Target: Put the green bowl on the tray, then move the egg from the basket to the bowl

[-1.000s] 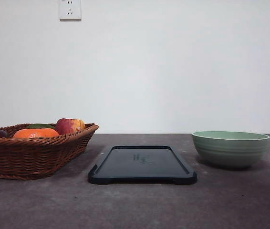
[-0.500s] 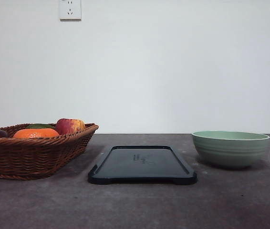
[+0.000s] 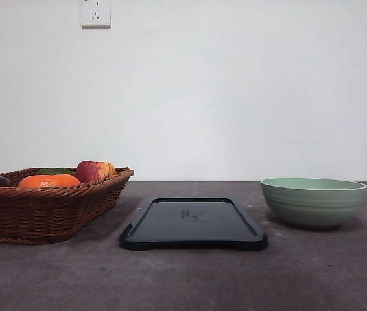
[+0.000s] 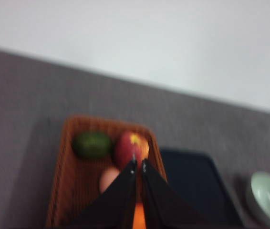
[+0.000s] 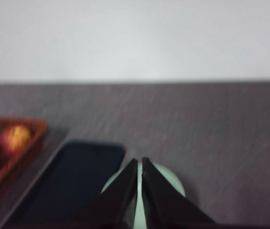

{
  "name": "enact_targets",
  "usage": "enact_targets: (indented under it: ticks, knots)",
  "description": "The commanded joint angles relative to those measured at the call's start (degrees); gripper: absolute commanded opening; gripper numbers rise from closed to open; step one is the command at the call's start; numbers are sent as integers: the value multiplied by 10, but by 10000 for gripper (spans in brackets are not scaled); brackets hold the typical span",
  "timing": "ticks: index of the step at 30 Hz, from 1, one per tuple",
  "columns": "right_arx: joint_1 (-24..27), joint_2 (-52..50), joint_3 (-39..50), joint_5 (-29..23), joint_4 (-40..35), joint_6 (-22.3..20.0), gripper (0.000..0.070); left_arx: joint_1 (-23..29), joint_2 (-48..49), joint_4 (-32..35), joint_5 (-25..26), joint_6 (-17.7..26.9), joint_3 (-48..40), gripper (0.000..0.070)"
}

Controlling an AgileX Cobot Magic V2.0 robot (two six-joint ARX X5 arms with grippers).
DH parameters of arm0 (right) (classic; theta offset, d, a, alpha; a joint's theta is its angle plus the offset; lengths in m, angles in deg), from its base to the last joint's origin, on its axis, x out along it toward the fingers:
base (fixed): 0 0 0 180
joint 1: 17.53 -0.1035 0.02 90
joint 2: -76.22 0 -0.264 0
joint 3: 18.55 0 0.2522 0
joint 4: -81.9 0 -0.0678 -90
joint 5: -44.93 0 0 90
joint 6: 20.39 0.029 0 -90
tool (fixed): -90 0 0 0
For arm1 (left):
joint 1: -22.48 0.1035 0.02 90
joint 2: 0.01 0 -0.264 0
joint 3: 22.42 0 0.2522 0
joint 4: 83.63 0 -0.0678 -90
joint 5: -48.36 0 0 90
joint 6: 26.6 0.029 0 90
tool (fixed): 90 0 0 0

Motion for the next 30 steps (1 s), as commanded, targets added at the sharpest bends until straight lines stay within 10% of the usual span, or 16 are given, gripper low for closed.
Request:
enact_targets:
  ticks: [1,13,20,30]
  knots:
    - [0,26,-23,10,22,-15,6,0,-18,-24,15,35,22,11]
    - [-1,147,-87,63,132,-33,16,0,-122,-172,88,126,84,22]
    - [-1,158,-87,58,140,-40,361,0,-122,-161,90,139,84,341]
    - [4,245,-155,50,229,9,360,0,-123,-161,90,140,84,387]
